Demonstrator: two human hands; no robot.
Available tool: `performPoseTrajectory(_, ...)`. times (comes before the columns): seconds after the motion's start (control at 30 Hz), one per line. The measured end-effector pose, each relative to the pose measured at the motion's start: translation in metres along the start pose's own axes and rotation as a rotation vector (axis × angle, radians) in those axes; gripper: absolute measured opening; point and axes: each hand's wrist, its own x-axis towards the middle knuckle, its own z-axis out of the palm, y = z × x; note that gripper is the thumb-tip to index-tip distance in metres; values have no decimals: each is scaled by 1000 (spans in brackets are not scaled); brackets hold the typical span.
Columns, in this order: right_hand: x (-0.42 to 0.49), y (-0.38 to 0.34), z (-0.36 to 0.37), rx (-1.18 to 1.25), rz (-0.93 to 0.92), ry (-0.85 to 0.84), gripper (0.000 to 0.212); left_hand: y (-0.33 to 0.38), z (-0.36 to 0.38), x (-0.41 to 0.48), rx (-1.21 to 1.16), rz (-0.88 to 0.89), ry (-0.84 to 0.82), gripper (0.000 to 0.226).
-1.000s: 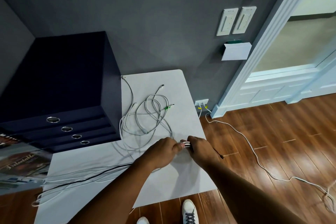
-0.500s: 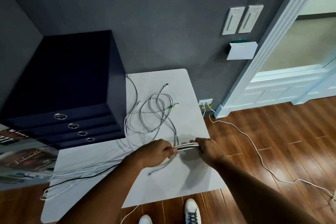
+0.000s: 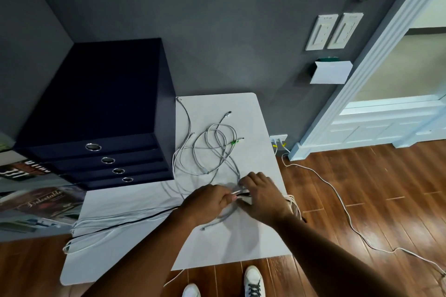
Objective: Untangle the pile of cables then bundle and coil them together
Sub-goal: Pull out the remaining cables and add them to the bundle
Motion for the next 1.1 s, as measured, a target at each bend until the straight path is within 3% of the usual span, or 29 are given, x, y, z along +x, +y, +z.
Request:
performPoseTrajectory(0.27, 0, -6, 10, -27, -28, -135, 29, -11, -4, -11, 19, -43, 9, 44)
performPoseTrajectory(0.6, -1, 15, 4, -9, 100, -268, 26, -51, -4, -36, -30, -51, 126, 37)
performPoseTrajectory(0.77, 14, -20, 0, 18, -84, -176, 25, -50, -2, -35, 25, -50, 143, 32)
performPoseTrajectory(0.87, 23, -55, 7, 38, -181, -208, 26, -46, -1, -32, 13, -65, 181, 29)
performPoseTrajectory(1.03, 31, -68, 7, -34, -75, -248, 35, -52, 4, -39, -140, -50, 371, 23)
performPoseTrajectory(1.1, 32, -65, 5, -16, -47, -253, 36, -53, 5, -44, -158, 78, 540, 23)
